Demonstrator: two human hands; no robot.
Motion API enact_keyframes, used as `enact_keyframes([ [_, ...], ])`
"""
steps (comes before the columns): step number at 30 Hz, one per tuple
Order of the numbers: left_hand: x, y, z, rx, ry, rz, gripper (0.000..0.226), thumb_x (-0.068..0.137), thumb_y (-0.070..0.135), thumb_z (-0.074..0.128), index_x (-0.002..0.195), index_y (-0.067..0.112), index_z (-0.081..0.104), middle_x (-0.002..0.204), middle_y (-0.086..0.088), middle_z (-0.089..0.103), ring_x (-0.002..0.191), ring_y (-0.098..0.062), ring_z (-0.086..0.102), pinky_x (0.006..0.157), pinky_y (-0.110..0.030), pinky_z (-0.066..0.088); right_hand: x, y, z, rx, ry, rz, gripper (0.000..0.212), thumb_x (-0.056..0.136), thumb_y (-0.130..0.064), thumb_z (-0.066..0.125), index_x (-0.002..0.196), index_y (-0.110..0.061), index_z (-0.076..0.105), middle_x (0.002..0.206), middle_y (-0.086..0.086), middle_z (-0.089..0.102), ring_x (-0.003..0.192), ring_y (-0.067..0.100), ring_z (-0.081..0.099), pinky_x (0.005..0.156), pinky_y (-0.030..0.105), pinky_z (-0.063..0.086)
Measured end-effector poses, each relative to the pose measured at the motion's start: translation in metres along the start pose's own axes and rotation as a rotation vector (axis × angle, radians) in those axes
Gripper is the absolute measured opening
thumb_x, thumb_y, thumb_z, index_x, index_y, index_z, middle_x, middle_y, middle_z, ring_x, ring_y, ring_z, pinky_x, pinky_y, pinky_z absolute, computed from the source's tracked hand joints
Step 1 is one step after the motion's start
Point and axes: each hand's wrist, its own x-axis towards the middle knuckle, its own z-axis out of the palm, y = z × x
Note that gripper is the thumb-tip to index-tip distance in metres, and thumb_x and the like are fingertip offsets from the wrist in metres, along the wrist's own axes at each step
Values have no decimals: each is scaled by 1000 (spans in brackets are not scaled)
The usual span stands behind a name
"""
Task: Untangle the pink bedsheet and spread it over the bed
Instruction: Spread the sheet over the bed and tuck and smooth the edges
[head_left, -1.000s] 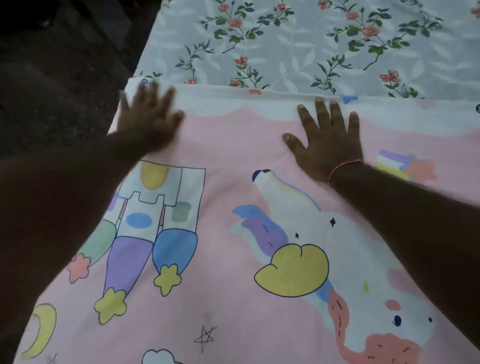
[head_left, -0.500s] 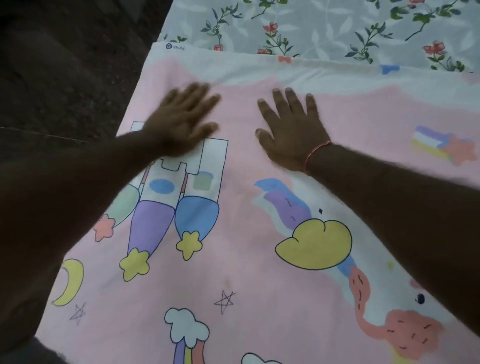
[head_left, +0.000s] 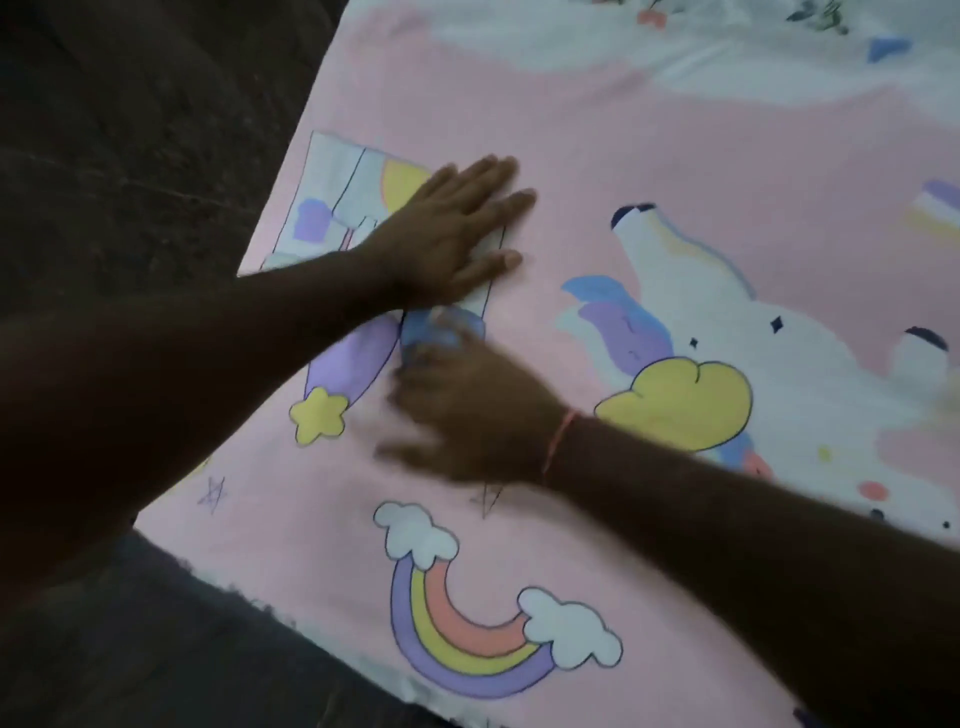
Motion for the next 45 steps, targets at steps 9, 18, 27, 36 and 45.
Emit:
enact_keyframes([
  [9,-171,-20,1,-4,-63,-409,78,89,66,28,151,21,15,158,-12,8,146,-27,4,115,-47,8,-26,-10,16,-144,-121,649,88,86,-73,19,150,-14,21,157,21,12,146,37,8,114,62,2],
  [18,-270,48,-12,-30,-175,-399,81,88,68,20,150,16,19,158,-11,12,146,-26,6,115,-49,5,-47,-176,41,69,-191,395,79,86,-65,36,145,-11,36,154,19,26,145,36,18,115,60,7],
  [27,-190,211,17,-85,-62,-397,70,91,56,28,149,16,26,156,-15,19,144,-29,15,114,-54,10,-155,-126,14,-111,3,1006,56,93,-41,31,144,-19,36,154,13,29,144,29,22,115,56,11],
  [36,-227,309,-1,-151,-77,-29,67,88,50,40,140,8,42,145,-19,39,134,-36,34,108,-51,24,-302,-173,-21,-119,22,1341,69,92,-60,30,150,-24,23,159,8,18,147,26,12,117,51,4],
  [45,-79,373,-7,-181,42,-159,58,91,38,30,140,10,40,146,-22,35,133,-37,34,105,-48,29,-310,-93,-58,-132,136,1342,55,95,-44,34,146,-23,32,153,11,30,141,28,26,111,54,20],
])
